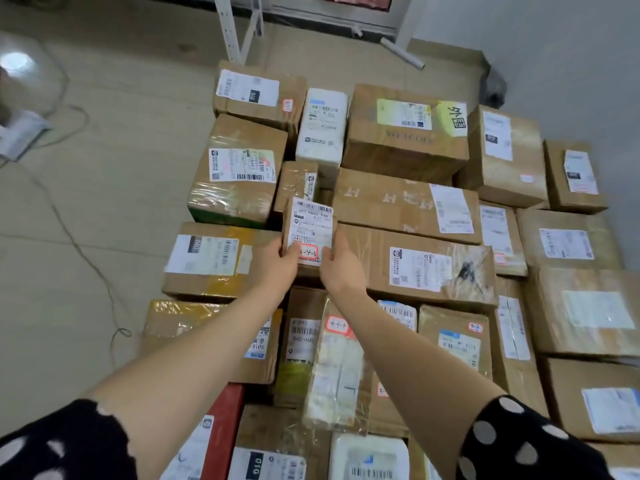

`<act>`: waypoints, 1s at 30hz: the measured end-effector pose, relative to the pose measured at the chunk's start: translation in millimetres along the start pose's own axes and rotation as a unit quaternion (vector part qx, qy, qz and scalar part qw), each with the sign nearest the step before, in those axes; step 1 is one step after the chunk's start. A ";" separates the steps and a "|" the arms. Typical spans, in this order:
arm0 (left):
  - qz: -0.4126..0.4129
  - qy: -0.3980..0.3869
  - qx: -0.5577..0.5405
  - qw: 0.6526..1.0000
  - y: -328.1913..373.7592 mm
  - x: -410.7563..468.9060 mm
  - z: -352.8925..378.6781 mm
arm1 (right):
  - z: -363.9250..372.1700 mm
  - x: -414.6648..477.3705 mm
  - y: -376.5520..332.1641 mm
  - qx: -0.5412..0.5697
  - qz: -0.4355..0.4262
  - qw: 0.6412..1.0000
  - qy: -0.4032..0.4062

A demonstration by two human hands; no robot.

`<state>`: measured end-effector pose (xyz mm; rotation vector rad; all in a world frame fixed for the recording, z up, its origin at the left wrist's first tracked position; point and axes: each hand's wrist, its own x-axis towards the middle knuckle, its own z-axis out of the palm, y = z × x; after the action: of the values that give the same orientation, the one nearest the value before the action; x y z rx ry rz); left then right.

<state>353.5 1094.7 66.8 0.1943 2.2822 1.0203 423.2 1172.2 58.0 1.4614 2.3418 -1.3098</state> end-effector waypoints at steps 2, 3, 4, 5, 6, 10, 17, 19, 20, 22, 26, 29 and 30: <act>0.004 -0.006 0.005 1.000 -0.8 1.0 4.5 | 2.1 3.9 4.3 -0.011 0.004 1.000 0.007; 0.003 -0.005 0.008 1.000 -1.3 1.6 5.5 | 2.7 5.9 5.1 -0.017 0.003 1.000 0.006; 0.001 -0.004 0.012 1.000 -2.2 2.1 5.3 | 4.5 9.0 5.4 -0.022 0.000 1.000 0.003; -0.002 -0.004 0.015 1.000 -2.8 1.9 5.6 | 5.2 11.1 5.8 -0.026 -0.005 1.000 0.002; -0.006 -0.003 0.019 1.000 -3.7 1.9 5.4 | 6.7 13.0 5.6 -0.027 -0.011 1.000 0.001; -0.011 -0.006 0.024 1.000 -5.8 7.5 8.7 | 10.3 15.2 9.1 -0.030 -0.019 0.999 0.010; -0.037 -0.026 0.003 0.999 -6.4 14.3 16.4 | 7.6 17.2 18.0 -0.030 -0.031 0.999 0.032; -0.038 -0.029 -0.002 0.999 -8.7 18.1 16.2 | 8.5 18.4 16.8 -0.051 -0.035 0.998 0.020; -0.040 -0.030 -0.002 0.999 -10.4 19.7 16.4 | 8.8 17.9 16.3 -0.064 -0.035 0.997 0.011; -0.043 -0.030 0.008 0.999 -13.9 22.0 17.8 | 9.6 16.7 16.8 -0.094 -0.039 0.995 0.000; -0.036 -0.031 0.029 0.998 -19.0 26.7 20.1 | 11.3 16.4 18.8 -0.186 -0.070 0.980 0.000; -0.020 -0.027 0.061 0.998 -22.2 29.9 18.9 | 14.2 14.7 21.0 -0.257 -0.102 0.961 0.023; -0.009 -0.023 0.067 0.997 -22.9 31.4 19.2 | 14.8 14.9 22.4 -0.287 -0.116 0.950 0.034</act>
<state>342.6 1102.4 25.6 0.2497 2.3075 0.8448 427.3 1176.2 27.9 1.0847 2.6780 -0.5203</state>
